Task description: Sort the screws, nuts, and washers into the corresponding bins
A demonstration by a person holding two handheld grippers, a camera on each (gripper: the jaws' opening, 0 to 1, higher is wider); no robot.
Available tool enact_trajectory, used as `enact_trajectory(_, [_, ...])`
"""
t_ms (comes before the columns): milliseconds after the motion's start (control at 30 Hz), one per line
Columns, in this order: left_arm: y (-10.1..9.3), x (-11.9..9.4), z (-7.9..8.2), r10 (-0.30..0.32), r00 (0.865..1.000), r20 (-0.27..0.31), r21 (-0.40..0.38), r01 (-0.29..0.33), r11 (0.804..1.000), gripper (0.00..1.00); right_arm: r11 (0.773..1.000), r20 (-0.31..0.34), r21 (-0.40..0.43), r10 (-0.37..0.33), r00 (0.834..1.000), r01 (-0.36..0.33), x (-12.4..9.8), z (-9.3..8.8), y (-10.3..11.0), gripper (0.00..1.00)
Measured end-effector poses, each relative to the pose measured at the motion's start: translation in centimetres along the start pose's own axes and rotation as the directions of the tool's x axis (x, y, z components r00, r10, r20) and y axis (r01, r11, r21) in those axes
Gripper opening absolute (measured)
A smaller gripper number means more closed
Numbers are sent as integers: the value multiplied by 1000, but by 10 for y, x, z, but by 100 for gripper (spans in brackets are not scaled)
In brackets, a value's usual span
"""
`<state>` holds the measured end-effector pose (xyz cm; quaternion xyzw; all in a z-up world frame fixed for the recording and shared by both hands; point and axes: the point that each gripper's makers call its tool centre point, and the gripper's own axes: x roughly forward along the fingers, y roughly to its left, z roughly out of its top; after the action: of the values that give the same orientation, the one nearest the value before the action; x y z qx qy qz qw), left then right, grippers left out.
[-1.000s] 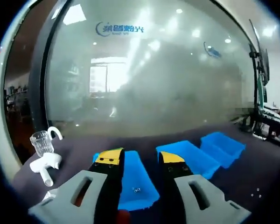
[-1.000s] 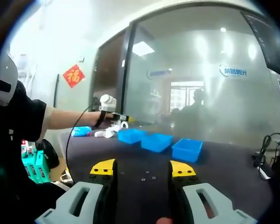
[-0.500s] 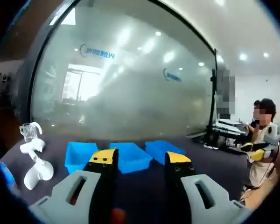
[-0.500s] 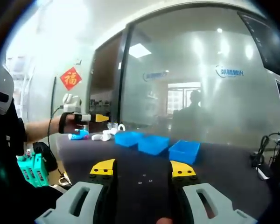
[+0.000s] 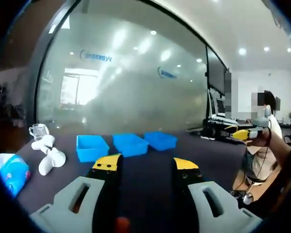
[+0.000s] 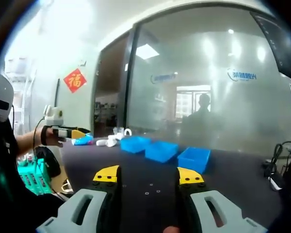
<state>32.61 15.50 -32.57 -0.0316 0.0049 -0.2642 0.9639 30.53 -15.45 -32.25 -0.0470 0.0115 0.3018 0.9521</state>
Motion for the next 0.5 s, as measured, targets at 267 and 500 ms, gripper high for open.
enact_trajectory(267, [8, -20, -8, 2, 1000, -26, -40, -3, 999, 39, 1000, -43, -5, 17, 999, -17, -2, -8, -3, 40])
enact_trajectory(500, [0, -23, -8, -30, 999, -44, -7, 30, 1000, 39, 998, -110, -7, 60, 992, -61, -4, -16, -7, 40])
